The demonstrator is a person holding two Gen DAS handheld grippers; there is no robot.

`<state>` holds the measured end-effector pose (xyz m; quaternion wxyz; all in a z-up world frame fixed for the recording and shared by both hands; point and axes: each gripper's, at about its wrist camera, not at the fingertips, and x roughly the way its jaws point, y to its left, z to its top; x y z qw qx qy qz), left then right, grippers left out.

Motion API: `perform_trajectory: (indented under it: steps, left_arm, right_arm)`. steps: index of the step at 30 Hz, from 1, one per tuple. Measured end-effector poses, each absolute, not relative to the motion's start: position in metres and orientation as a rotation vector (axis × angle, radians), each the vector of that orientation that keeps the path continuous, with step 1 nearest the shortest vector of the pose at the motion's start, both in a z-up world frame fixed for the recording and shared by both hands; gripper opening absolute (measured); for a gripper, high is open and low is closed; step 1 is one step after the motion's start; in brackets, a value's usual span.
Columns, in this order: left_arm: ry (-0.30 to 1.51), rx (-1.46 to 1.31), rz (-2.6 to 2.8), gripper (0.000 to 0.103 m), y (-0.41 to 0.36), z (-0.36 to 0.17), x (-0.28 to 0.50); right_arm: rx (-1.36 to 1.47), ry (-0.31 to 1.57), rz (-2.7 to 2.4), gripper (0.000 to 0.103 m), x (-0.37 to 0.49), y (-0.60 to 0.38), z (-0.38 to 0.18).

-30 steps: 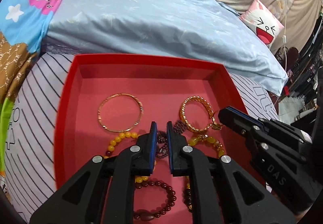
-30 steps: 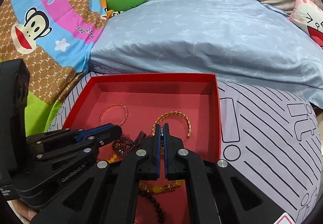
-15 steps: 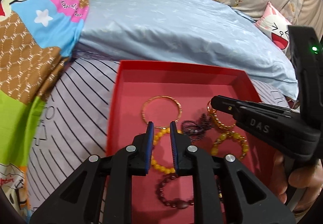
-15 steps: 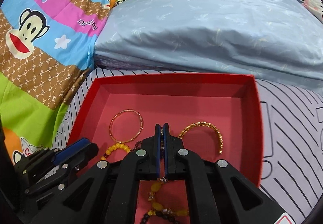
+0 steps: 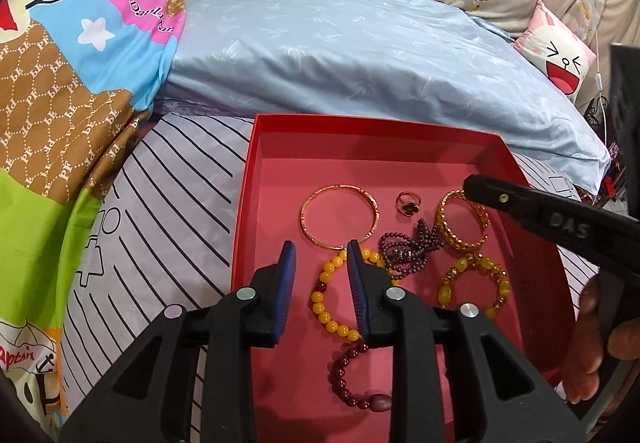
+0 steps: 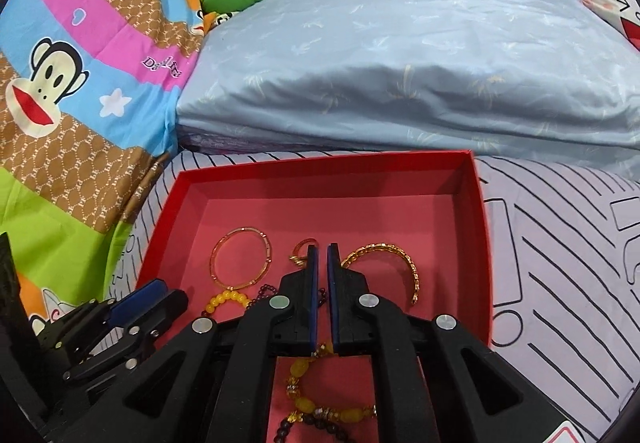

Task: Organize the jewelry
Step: 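Carry the garnet strand and gold ring into the red tray and open both tools, then move the left tool to one gold hoop earring while the right tool reaches the other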

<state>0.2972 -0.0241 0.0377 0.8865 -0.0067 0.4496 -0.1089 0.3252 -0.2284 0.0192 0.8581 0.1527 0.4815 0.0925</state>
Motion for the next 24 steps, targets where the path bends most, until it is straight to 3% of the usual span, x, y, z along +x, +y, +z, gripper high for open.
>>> perform_trajectory:
  steps: [20,24]
  left_arm:
    - [0.884,0.016,-0.255,0.026,-0.022,0.07,0.208]
    - [0.877,0.007,-0.256,0.032,-0.012,0.072,0.18]
  right_arm:
    - [0.194,0.864,0.19,0.007,0.18,-0.215,0.071]
    - [0.176,0.861,0.187,0.007,0.147,-0.213,0.068]
